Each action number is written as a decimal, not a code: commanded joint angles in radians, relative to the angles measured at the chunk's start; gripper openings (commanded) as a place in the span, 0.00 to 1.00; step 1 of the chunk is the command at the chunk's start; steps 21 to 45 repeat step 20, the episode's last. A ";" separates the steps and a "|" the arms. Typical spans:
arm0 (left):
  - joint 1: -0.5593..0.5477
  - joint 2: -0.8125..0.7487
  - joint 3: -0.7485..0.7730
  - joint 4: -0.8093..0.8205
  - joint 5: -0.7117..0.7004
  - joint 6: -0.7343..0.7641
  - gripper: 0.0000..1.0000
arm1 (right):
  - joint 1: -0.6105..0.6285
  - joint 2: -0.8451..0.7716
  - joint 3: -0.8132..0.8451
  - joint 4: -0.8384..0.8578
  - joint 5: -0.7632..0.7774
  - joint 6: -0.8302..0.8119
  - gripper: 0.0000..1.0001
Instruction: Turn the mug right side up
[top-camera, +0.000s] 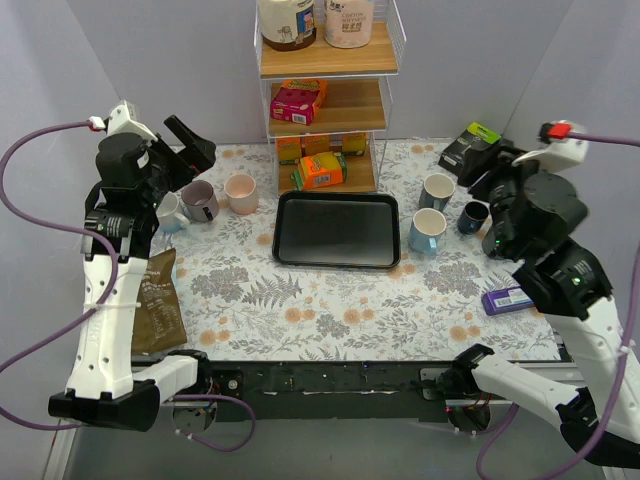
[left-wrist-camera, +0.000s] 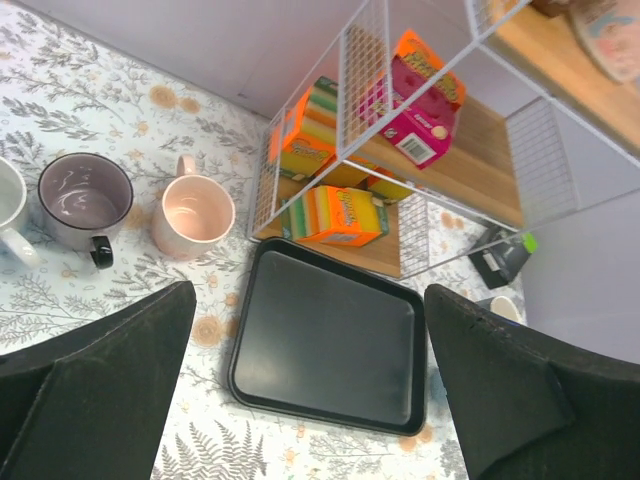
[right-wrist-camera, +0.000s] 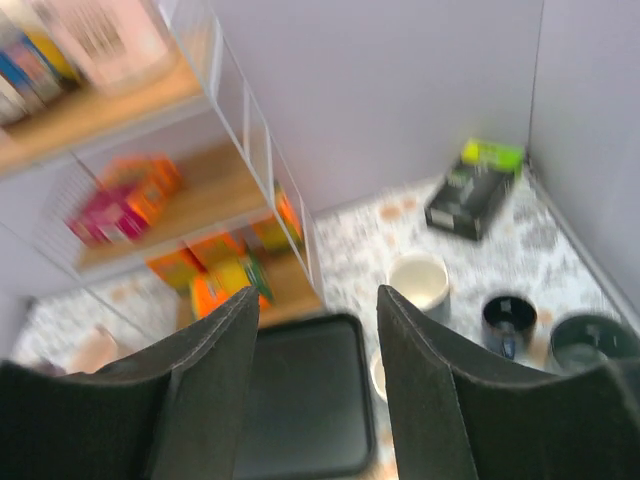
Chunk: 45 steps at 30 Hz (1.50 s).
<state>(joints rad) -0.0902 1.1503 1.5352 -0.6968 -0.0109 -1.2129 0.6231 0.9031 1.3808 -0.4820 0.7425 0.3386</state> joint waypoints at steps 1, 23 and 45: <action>-0.029 -0.035 0.040 -0.056 -0.041 -0.025 0.98 | -0.002 0.025 0.150 0.037 0.052 -0.089 0.59; -0.065 -0.087 0.144 0.026 0.045 0.001 0.98 | -0.002 -0.066 0.118 0.091 -0.028 -0.079 0.60; -0.065 -0.087 0.144 0.026 0.045 0.001 0.98 | -0.002 -0.066 0.118 0.091 -0.028 -0.079 0.60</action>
